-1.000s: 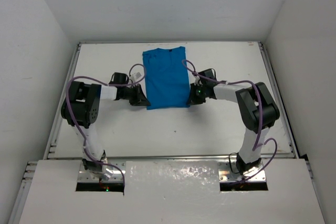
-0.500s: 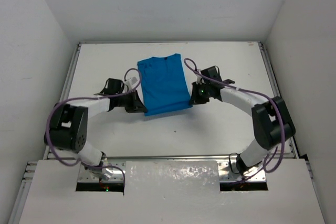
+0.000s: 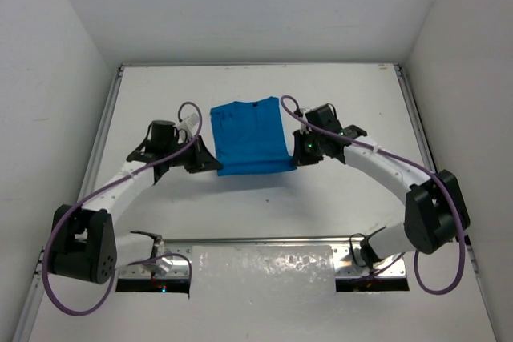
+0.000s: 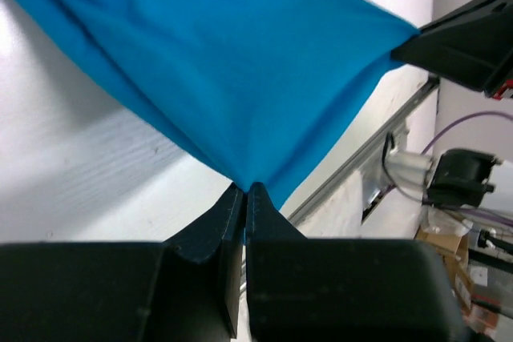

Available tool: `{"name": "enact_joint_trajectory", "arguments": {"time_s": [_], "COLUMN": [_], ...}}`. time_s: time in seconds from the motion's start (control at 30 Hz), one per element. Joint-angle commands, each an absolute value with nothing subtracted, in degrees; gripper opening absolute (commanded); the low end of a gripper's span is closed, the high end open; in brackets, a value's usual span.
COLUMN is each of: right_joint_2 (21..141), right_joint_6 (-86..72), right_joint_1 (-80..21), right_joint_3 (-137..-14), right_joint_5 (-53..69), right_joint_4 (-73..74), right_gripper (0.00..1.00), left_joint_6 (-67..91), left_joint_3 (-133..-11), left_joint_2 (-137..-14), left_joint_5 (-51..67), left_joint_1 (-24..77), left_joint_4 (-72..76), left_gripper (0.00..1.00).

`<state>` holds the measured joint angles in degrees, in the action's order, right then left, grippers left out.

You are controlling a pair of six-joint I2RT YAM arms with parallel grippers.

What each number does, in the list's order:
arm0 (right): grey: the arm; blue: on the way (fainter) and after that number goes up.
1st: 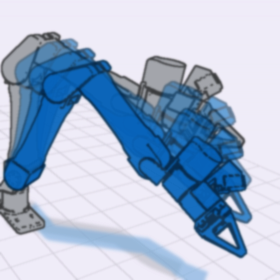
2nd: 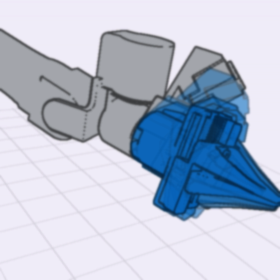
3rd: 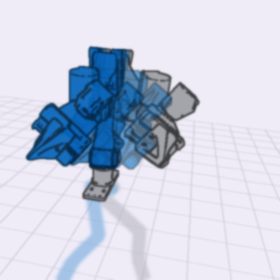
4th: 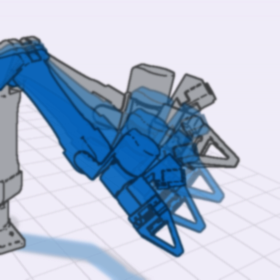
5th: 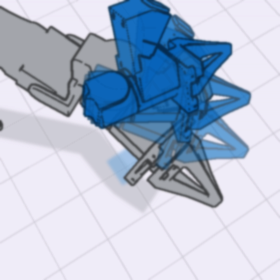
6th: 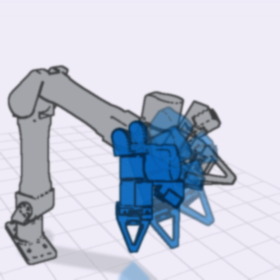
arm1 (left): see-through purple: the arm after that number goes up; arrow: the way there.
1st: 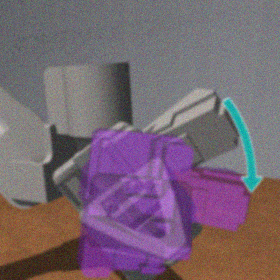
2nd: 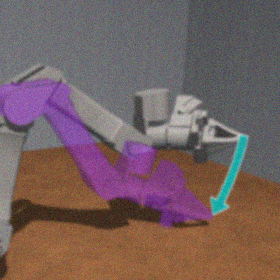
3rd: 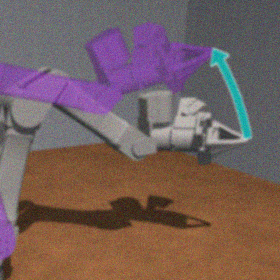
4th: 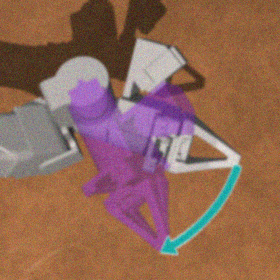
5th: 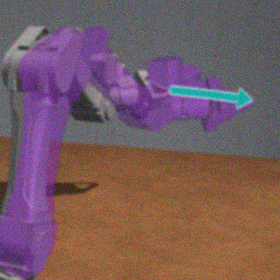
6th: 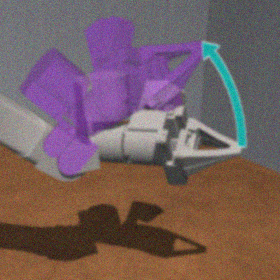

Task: Fold and stack the t-shirts
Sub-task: Fold the long partially folded tshirt into a neat square

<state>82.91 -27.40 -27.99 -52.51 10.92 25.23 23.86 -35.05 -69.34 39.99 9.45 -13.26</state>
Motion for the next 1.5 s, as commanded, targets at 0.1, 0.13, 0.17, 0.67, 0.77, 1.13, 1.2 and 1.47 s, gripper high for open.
{"name": "enact_joint_trajectory", "arguments": {"time_s": [0.1,0.13,0.17,0.67,0.77,1.13,1.2,1.47], "right_joint_2": [85.95,87.96,89.11,113.79,118.45,127.35,128.84,134.38], "right_joint_6": [-24.87,-24.44,-24.35,-21.53,-22.06,-23.99,-25.31,-30.76], "right_joint_1": [-27.69,-27.69,-27.77,-25.23,-24.26,-21.09,-20.83,-19.6], "right_joint_3": [-64.76,-67.3,-68.54,-105.61,-111.42,-118.31,-117.86,-118.03], "right_joint_5": [5.54,5.28,4.75,3.78,4.48,12.3,12.66,15.55], "right_joint_4": [31.37,31.72,32.6,44.11,46.14,39.48,36.83,31.38], "right_gripper": [0.0,0.0,0.0,0.0,0.0,0.0,0.0,0.0], "left_joint_6": [25.75,25.84,26.19,26.63,26.63,31.02,32.08,34.62], "left_joint_3": [-44.99,-46.22,-46.67,-63.79,-66.96,-74.26,-75.14,-81.3], "left_joint_2": [-70.74,-71.36,-72.32,-87.09,-91.04,-103.26,-105.98,-114.25], "left_joint_5": [37.97,37.79,37.62,37.18,38.05,42.18,42.36,42.98], "left_joint_1": [9.67,9.67,9.58,4.13,2.64,0.62,0.53,0.44], "left_joint_4": [-14.68,-14.68,-14.42,-13.09,-13.62,-7.4,-6.68,-3.87], "left_gripper": [0.0,0.0,0.0,0.0,0.0,0.0,0.0,0.0]}}
